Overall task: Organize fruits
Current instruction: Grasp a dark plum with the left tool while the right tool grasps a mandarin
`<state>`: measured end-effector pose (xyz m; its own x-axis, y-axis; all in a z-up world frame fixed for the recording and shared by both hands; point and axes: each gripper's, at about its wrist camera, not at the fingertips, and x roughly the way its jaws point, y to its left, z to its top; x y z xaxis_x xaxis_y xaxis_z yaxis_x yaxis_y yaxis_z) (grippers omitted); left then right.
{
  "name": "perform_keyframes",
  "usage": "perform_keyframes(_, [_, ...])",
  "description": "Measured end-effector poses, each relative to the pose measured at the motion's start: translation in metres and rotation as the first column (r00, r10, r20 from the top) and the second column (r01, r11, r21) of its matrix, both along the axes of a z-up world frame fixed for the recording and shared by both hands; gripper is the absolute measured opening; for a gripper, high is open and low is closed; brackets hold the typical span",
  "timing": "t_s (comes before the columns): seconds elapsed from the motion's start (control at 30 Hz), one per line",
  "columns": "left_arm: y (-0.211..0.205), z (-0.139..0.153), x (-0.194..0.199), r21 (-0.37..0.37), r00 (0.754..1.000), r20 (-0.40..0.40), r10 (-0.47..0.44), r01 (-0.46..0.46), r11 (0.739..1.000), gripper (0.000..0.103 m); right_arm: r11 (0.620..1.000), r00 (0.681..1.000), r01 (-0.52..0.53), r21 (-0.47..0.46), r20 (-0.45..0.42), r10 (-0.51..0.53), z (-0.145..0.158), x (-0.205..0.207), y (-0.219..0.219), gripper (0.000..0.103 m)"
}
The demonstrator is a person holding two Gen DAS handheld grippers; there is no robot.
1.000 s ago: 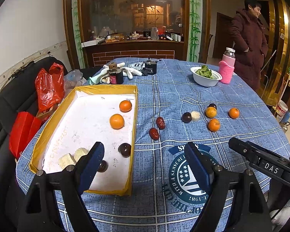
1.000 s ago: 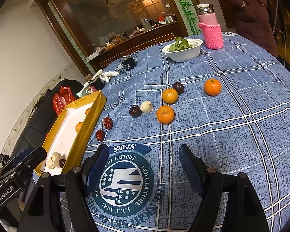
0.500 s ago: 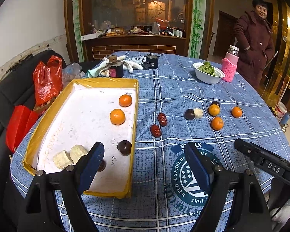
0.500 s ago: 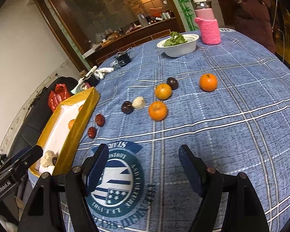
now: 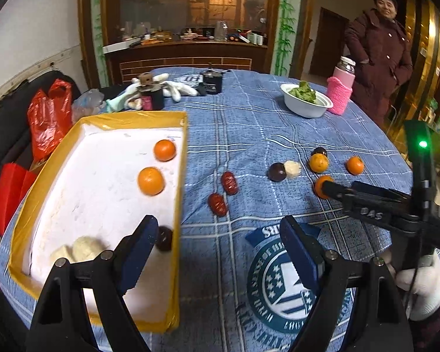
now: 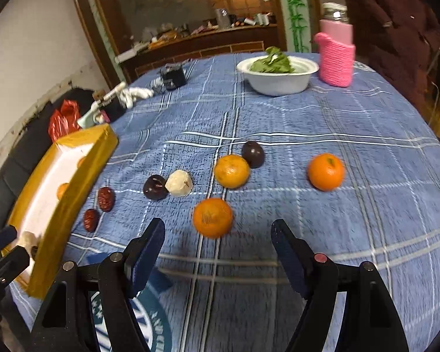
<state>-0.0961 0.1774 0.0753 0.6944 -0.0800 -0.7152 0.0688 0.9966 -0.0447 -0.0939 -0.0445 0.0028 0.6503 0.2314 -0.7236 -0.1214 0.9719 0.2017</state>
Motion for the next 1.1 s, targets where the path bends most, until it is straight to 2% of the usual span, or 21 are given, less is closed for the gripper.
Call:
perform_keyframes(0.07, [-0.007,-0.001,0.01,0.003,1.0,-0.002,-0.029,0.029,1.0,0.084,1.0,1.0,-0.019,-0.006,-0.008,0.019,-0.004,0.008,0.004,0.077])
perform_keyframes(0.13, [-0.017,-0.003,0.024,0.005,0.998,-0.01,-0.066,0.067,0.998,0.082,0.999,0.999,-0.035,-0.005,-0.011,0.035,-0.008,0.013,0.006,0.07])
perform_keyframes(0.2, [-0.029,-0.007,0.04,0.003,0.993,-0.03,-0.112,0.112,0.994,0.067,0.998,0.998,-0.055,0.01,-0.023,0.055,-0.013,0.018,0.007,0.052])
perform_keyframes(0.27, [-0.04,-0.013,0.056,0.002,0.987,-0.039,-0.157,0.157,0.988,0.06,0.997,0.997,-0.065,0.041,-0.047,0.067,-0.019,0.021,0.004,0.039])
perform_keyframes(0.3, [-0.046,-0.017,0.064,0.013,0.984,-0.049,-0.17,0.17,0.985,0.056,0.997,0.997,-0.062,0.054,-0.045,0.064,-0.019,0.021,0.002,0.036])
perform_keyframes(0.37, [-0.055,-0.024,0.08,0.026,0.979,-0.079,-0.189,0.192,0.981,0.05,0.994,0.997,-0.06,0.091,-0.047,0.065,-0.019,0.021,-0.005,0.036])
perform_keyframes(0.47, [-0.066,-0.036,0.102,0.015,0.966,-0.124,-0.227,0.23,0.973,0.049,0.991,0.997,-0.048,0.126,-0.053,0.055,-0.019,0.021,-0.012,0.036])
perform_keyframes(0.67, [-0.078,-0.051,0.126,0.061,0.95,-0.161,-0.267,0.28,0.958,0.049,0.985,0.996,-0.038,0.171,-0.074,0.051,-0.02,0.022,-0.019,0.036])
perform_keyframes(0.77, [-0.079,-0.061,0.136,0.043,0.941,-0.197,-0.276,0.289,0.956,0.049,0.984,0.996,-0.04,0.172,-0.076,0.054,-0.02,0.022,-0.018,0.036])
perform_keyframes(0.83, [-0.077,-0.062,0.138,0.013,0.937,-0.193,-0.29,0.298,0.954,0.049,0.983,0.995,-0.041,0.177,-0.079,0.056,-0.02,0.021,-0.018,0.036])
perform_keyframes(0.87, [-0.077,-0.062,0.137,0.009,0.935,-0.192,-0.298,0.305,0.952,0.044,0.983,0.995,-0.041,0.18,-0.079,0.056,-0.02,0.022,-0.019,0.036])
perform_keyframes(0.9, [-0.077,-0.062,0.136,-0.009,0.93,-0.189,-0.316,0.32,0.947,0.03,0.982,0.995,-0.04,0.183,-0.08,0.056,-0.02,0.022,-0.019,0.036])
perform_keyframes(0.93, [-0.078,-0.063,0.136,-0.031,0.923,-0.187,-0.336,0.337,0.941,0.024,0.981,0.995,-0.039,0.189,-0.082,0.055,-0.02,0.022,-0.02,0.036])
perform_keyframes(1.03, [-0.082,-0.062,0.132,0.001,0.926,-0.176,-0.334,0.34,0.941,0.023,0.98,0.995,-0.037,0.195,-0.082,0.054,-0.021,0.022,-0.02,0.036])
perform_keyframes(1.1, [-0.08,-0.061,0.131,-0.016,0.932,-0.171,-0.321,0.323,0.946,0.023,0.98,0.995,-0.036,0.196,-0.08,0.052,-0.021,0.022,-0.021,0.036])
